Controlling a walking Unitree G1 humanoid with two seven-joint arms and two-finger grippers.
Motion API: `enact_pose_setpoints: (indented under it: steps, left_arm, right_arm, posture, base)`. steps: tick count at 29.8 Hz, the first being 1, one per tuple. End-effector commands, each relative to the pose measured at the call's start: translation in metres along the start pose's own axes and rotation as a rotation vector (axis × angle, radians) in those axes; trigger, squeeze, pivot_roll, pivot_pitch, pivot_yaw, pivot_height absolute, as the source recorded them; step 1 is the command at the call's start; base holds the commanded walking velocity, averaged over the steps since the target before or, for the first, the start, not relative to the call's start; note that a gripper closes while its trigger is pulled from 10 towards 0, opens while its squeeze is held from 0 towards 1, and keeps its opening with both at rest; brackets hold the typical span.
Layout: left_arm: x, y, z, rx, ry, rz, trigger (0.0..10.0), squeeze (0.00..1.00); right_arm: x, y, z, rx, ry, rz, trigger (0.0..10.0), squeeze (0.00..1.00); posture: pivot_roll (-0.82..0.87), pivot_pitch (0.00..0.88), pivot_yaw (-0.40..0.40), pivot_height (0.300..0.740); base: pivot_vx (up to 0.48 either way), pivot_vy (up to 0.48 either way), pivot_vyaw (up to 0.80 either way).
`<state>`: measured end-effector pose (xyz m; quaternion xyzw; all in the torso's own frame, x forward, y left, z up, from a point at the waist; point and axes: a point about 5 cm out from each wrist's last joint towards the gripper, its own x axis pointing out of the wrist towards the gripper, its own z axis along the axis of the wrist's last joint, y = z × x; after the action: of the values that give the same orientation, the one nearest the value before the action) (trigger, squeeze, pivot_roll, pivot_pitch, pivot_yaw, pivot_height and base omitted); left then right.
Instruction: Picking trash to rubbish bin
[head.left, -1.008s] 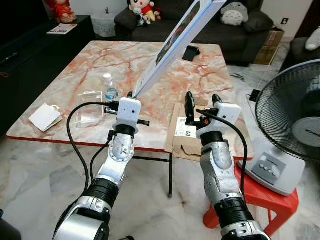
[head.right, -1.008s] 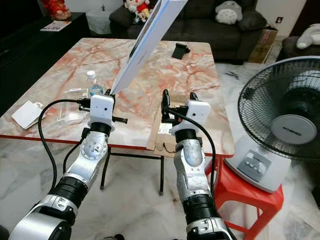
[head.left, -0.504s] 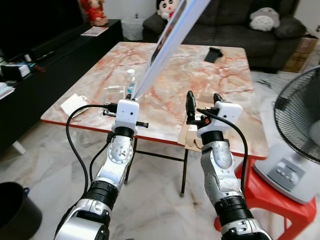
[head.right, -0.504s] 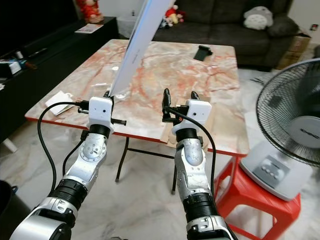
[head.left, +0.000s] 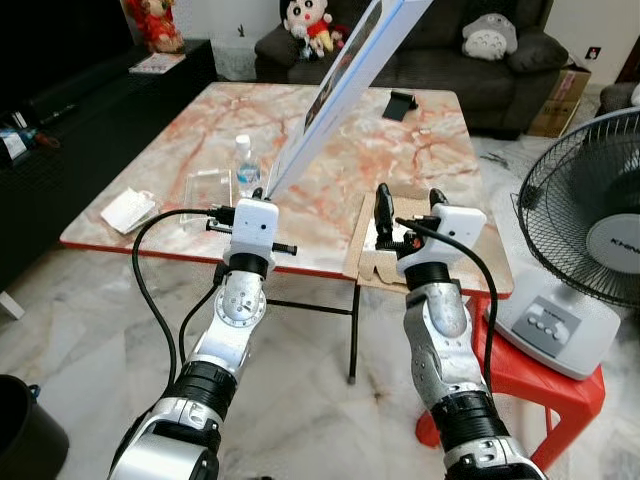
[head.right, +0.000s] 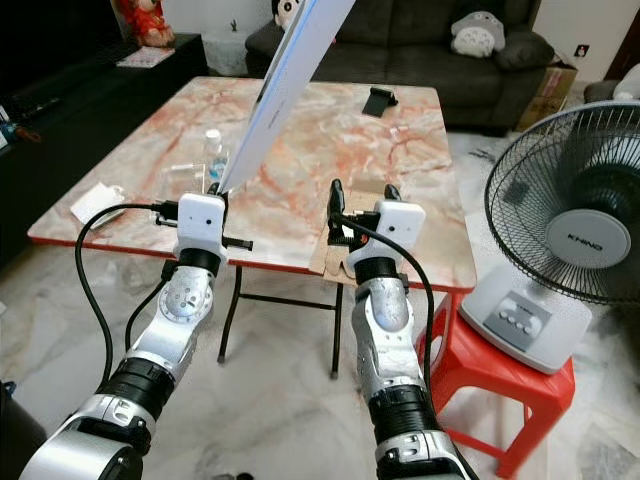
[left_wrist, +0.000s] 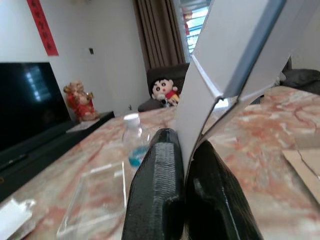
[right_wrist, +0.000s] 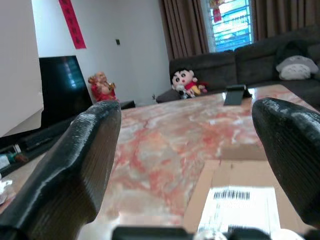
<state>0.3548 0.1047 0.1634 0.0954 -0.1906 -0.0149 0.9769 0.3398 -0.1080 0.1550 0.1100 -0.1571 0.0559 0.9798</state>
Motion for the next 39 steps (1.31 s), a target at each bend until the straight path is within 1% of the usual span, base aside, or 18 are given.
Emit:
enact_pose_setpoints:
  steps: [1,18,20,22,24,25,26,27,28,29,30,31,32,33,34,36,37,39]
  left_arm:
    - [0.003,0.004,0.005,-0.005,-0.022,0.011,10.0,0.00]
    - [0.001,0.003,0.003,-0.008,-0.013,0.010,10.0,0.00]
    - [0.000,0.006,0.000,0.002,-0.003,0.012,10.0,0.00]
    - [-0.003,0.010,-0.008,0.021,0.031,0.006,10.0,0.00]
    - [-0.008,0.016,-0.024,0.053,0.114,-0.003,10.0,0.00]
    - [-0.010,0.019,-0.030,0.051,0.146,0.004,10.0,0.00]
    - [-0.017,0.026,-0.046,0.015,0.244,0.009,10.0,0.00]
    - [-0.026,0.032,-0.061,0.007,0.327,0.009,10.0,0.00]
    - [-0.026,0.032,-0.061,0.007,0.327,0.009,10.0,0.00]
    - [-0.032,0.037,-0.068,0.019,0.356,0.017,10.0,0.00]
    - [-0.032,0.037,-0.068,0.019,0.356,0.017,10.0,0.00]
    - [-0.055,0.043,-0.095,-0.008,0.529,-0.012,10.0,0.00]
    - [-0.059,0.043,-0.099,-0.013,0.558,-0.018,10.0,0.00]
    - [-0.069,0.043,-0.106,-0.008,0.598,-0.037,10.0,0.00]
    - [-0.069,0.043,-0.106,-0.008,0.598,-0.037,10.0,0.00]
    - [-0.089,0.043,-0.121,0.013,0.707,-0.065,10.0,0.00]
    - [-0.108,0.045,-0.133,0.005,0.793,-0.060,10.0,0.00]
    - [-0.130,0.047,-0.144,-0.008,0.889,-0.039,10.0,0.00]
  right_arm:
    - [0.002,0.002,0.002,0.003,-0.009,0.008,10.0,0.00]
    - [0.000,-0.004,0.000,-0.003,-0.002,-0.002,10.0,0.00]
    - [-0.001,-0.006,-0.002,-0.004,0.007,-0.005,10.0,0.00]
    - [-0.004,-0.011,-0.008,0.005,0.036,-0.018,10.0,0.00]
    - [-0.009,-0.018,-0.019,0.005,0.088,-0.038,10.0,0.00]
    - [-0.012,-0.021,-0.023,0.005,0.111,-0.044,10.0,0.00]
    - [-0.020,-0.031,-0.037,-0.006,0.177,-0.059,10.0,0.00]
    - [-0.032,-0.041,-0.052,-0.023,0.253,-0.073,10.0,0.00]
    - [-0.032,-0.041,-0.052,-0.023,0.253,-0.073,10.0,0.00]
    - [-0.040,-0.047,-0.061,-0.032,0.301,-0.079,10.0,0.00]
    - [-0.040,-0.047,-0.061,-0.032,0.301,-0.079,10.0,0.00]
    - [-0.069,-0.067,-0.086,-0.048,0.465,-0.126,10.0,0.00]
    - [-0.074,-0.070,-0.090,-0.049,0.492,-0.134,10.0,0.00]
    - [-0.086,-0.076,-0.098,-0.056,0.553,-0.160,10.0,0.00]
    - [-0.086,-0.076,-0.098,-0.056,0.553,-0.160,10.0,0.00]
    - [-0.106,-0.084,-0.111,-0.043,0.652,-0.184,10.0,0.00]
    - [-0.126,-0.088,-0.122,-0.051,0.754,-0.190,10.0,0.00]
    - [-0.151,-0.092,-0.134,-0.049,0.863,-0.202,10.0,0.00]
  posture:
    - [-0.08,0.009,0.025,0.740]
    - [-0.09,0.000,0.020,0.740]
    - [-0.10,0.000,0.019,0.740]
    - [-0.10,0.000,0.015,0.740]
    - [-0.10,0.000,0.015,0.740]
    - [-0.10,0.000,0.012,0.740]
    - [-0.10,0.004,0.007,0.740]
    - [-0.10,0.005,0.005,0.740]
    - [-0.10,0.005,0.005,0.740]
    - [-0.10,0.005,0.005,0.740]
    - [-0.10,0.005,0.005,0.740]
    - [-0.09,0.016,-0.005,0.740]
    - [-0.09,0.016,-0.005,0.740]
    - [-0.09,0.020,-0.008,0.740]
    - [-0.09,0.020,-0.008,0.740]
    - [-0.08,0.022,-0.009,0.740]
    - [-0.09,0.025,-0.008,0.740]
    - [-0.10,0.028,-0.007,0.740]
  base:
    - [-0.244,0.000,0.00]
    - [-0.243,0.000,0.00]
    - [0.000,0.000,0.00]
    - [0.000,0.000,0.00]
    - [0.000,0.000,0.00]
    - [0.000,0.000,0.00]
    - [0.000,0.000,0.00]
    - [0.000,0.000,0.00]
    - [0.000,0.000,0.00]
    - [0.000,0.000,0.00]
    - [0.000,0.000,0.00]
    - [0.000,0.000,0.00]
    - [0.000,0.000,0.00]
    - [0.000,0.000,0.00]
    - [0.000,0.000,0.00]
    - [0.000,0.000,0.00]
    - [0.000,0.000,0.00]
    - [0.000,0.000,0.00]
